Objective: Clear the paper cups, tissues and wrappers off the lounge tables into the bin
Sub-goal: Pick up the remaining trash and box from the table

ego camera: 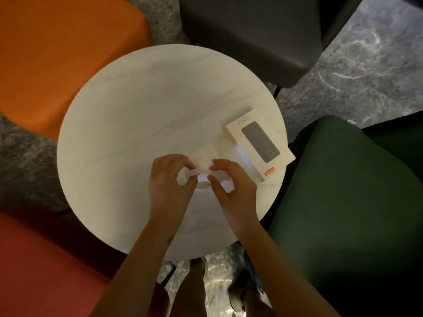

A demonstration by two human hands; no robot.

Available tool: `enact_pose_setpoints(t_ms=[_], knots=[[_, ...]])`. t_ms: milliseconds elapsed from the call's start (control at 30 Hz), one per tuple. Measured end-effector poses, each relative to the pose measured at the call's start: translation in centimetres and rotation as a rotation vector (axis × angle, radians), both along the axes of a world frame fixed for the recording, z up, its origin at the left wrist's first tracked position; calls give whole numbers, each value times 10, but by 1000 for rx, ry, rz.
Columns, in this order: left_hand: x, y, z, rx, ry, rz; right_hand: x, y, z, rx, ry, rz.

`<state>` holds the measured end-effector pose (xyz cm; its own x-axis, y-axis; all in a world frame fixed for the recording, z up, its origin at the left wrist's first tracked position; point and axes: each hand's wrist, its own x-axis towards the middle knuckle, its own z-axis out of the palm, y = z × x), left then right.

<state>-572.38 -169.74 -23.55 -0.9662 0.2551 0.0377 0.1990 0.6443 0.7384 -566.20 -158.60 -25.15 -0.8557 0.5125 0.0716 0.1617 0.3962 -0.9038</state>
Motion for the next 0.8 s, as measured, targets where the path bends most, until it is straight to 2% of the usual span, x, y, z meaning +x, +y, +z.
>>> enact_pose_setpoints(t_ms=[133, 267, 400, 567, 800], knots=[[-3, -14, -22, -124, 59, -46, -6, -7, -20, 395, -42, 30], [1, -18, -32, -157, 33, -118, -3, -11, -26, 612, -205, 137], [0, -18, -34, -90, -56, -163, -5, -16, -21, 640, -384, 257], [-4, -20, -39, -1, -192, -294, -11, -16, -19, 679, -522, 372], [-6, -19, -55, 50, -193, -395, -11, -8, -21, 583, -466, 402]])
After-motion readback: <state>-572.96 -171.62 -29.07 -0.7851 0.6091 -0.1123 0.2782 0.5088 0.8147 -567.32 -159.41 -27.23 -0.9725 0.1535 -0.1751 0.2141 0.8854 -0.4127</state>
